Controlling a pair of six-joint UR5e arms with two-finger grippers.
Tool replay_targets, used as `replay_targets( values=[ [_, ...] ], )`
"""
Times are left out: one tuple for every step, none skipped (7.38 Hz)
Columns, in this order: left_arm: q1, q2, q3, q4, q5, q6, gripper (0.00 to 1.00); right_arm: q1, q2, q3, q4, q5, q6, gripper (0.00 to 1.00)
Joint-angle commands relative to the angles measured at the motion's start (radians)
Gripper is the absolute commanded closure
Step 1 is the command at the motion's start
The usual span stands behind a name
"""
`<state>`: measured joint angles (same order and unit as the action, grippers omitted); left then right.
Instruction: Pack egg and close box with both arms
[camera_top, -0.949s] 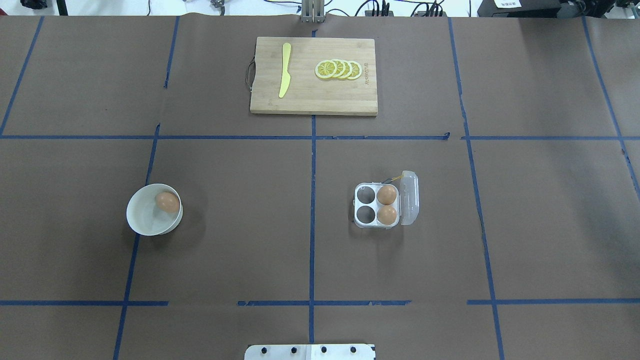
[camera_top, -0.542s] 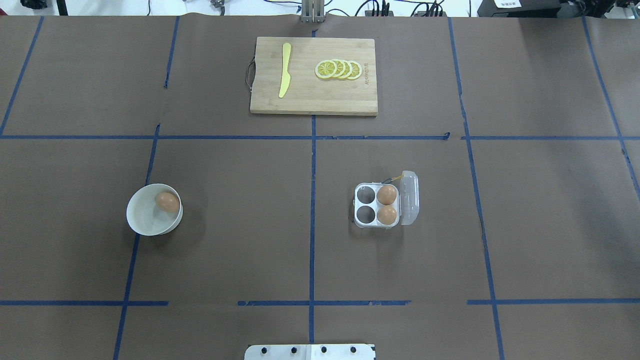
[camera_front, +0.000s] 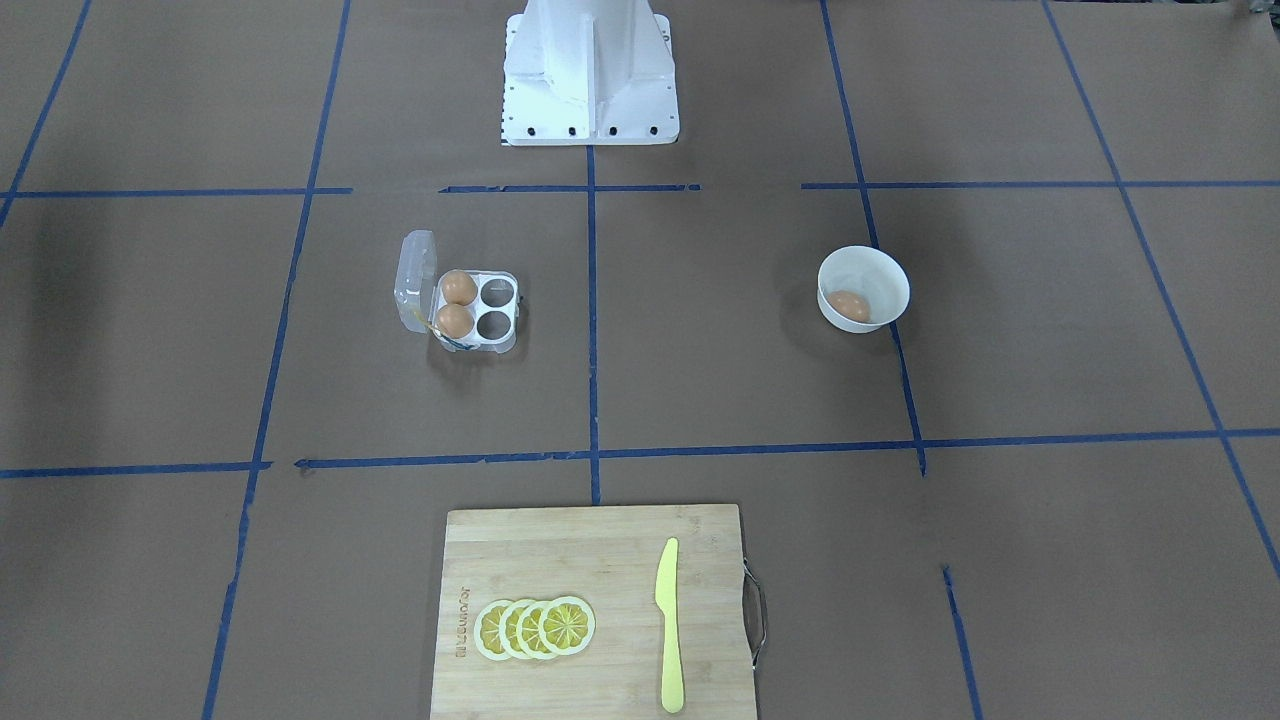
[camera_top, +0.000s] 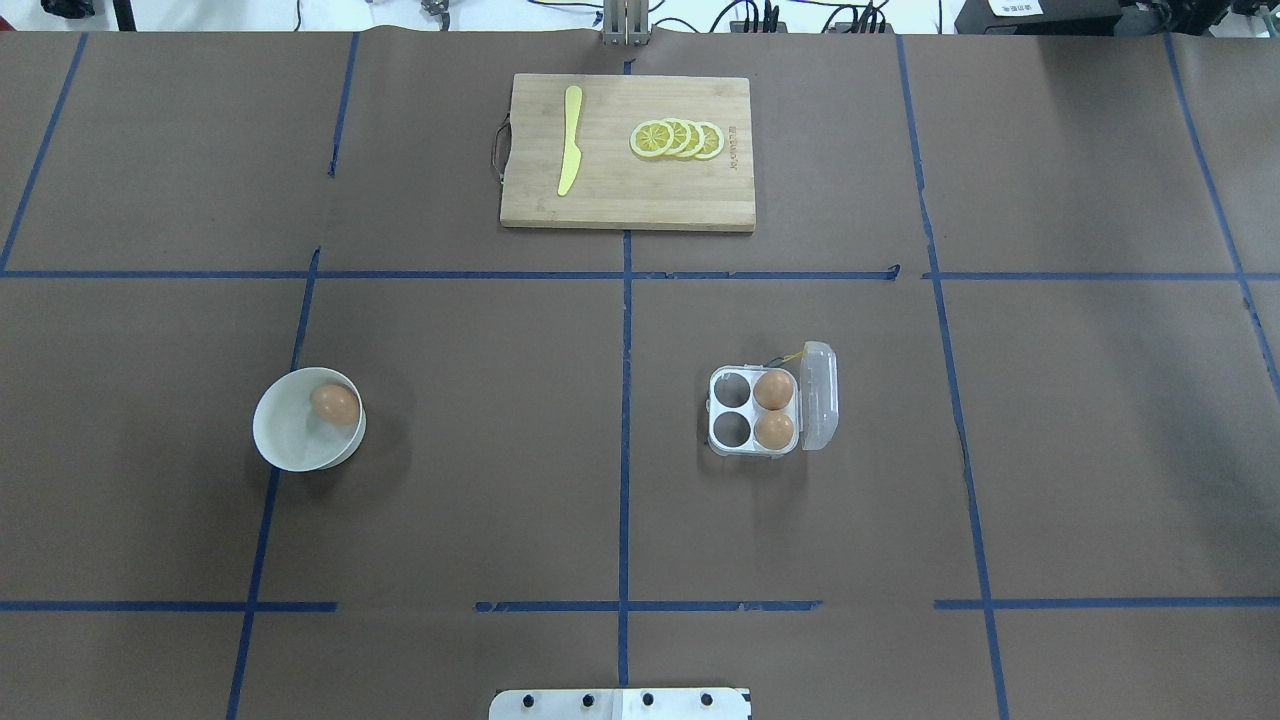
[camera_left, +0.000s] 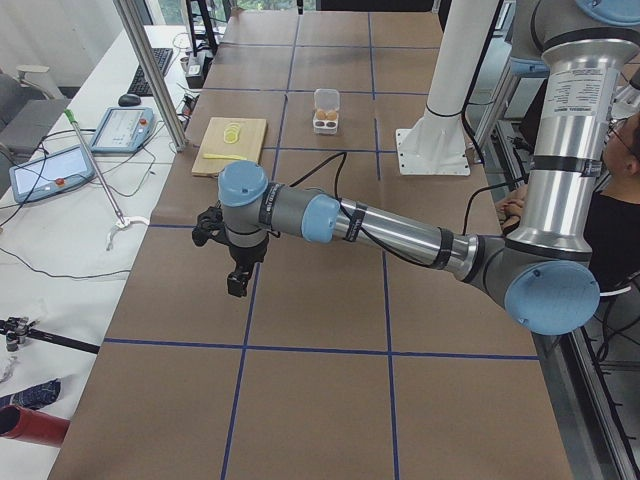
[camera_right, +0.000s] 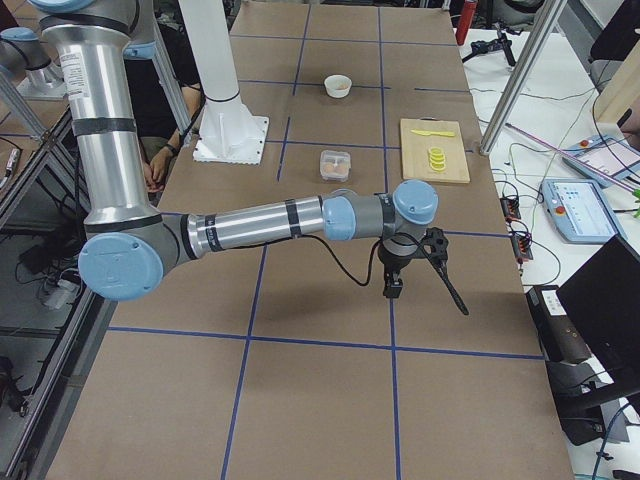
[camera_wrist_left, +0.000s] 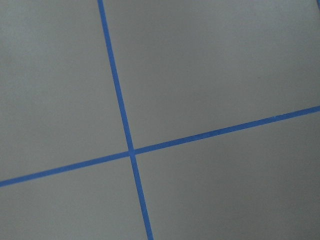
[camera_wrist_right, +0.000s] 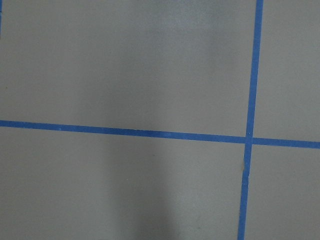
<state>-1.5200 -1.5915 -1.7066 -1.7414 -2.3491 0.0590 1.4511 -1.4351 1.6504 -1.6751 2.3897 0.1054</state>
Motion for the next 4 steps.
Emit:
replay_targets(
  values=[
    [0.058, 0.008, 0.025, -0.069, -0.071, -0.174, 0.0, -0.014, 0.005, 0.008, -0.001, -0.007, 0.005, 0.0],
    [0.178, 0.007, 0.012, -0.169, -0.088, -0.391, 0.0, -0.023, 0.005, 0.014, -0.001, -0.007, 0.007, 0.0],
    [0.33, 0.004, 0.012, -0.358, -0.075, -0.714, 0.0, -0.038, 0.004, 0.029, -0.001, -0.006, 0.005, 0.0],
    [0.433, -0.004, 0.012, -0.51, -0.059, -1.012, 0.0, -0.041, 0.004, 0.034, -0.001, -0.007, 0.005, 0.0]
  ],
)
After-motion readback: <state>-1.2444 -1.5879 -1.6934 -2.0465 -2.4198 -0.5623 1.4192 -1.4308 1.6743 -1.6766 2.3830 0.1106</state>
